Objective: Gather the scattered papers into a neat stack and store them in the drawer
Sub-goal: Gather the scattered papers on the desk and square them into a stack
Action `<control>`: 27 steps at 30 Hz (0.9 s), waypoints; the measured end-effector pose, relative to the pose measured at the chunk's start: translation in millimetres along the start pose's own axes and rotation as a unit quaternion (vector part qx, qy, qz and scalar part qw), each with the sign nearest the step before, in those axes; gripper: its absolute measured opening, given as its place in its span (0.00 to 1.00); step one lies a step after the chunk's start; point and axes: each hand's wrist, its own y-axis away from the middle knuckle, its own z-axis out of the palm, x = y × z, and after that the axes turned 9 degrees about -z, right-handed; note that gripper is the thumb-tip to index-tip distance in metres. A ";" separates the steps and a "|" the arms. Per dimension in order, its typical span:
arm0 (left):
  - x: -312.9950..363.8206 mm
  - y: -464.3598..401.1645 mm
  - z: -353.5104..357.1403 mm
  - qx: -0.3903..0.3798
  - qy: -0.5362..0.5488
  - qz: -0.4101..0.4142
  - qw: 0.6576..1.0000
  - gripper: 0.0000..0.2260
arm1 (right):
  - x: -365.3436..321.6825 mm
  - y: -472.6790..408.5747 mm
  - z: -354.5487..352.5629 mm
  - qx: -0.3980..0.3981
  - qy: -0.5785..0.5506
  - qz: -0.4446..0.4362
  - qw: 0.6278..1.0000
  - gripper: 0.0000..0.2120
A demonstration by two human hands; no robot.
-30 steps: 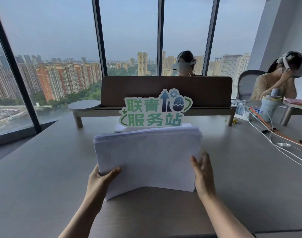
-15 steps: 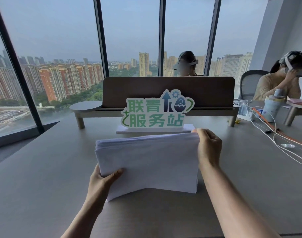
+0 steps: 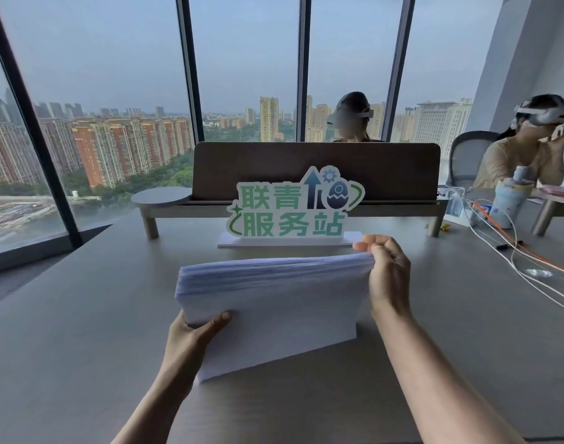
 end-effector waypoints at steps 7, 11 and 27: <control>0.7 -0.3 0.4 0.002 0.042 -0.024 0.999 0.16 | 4.2 1.2 -6.4 -0.078 -0.031 -0.019 0.996 0.17; 0.3 -1.0 -1.4 -0.010 0.054 -0.039 0.998 0.22 | 26.8 10.8 -26.4 -0.199 -0.066 -0.001 0.978 0.32; 2.0 -1.8 13.2 0.047 0.013 0.048 0.998 0.06 | 33.3 52.4 -25.0 -0.104 -0.008 0.015 0.994 0.23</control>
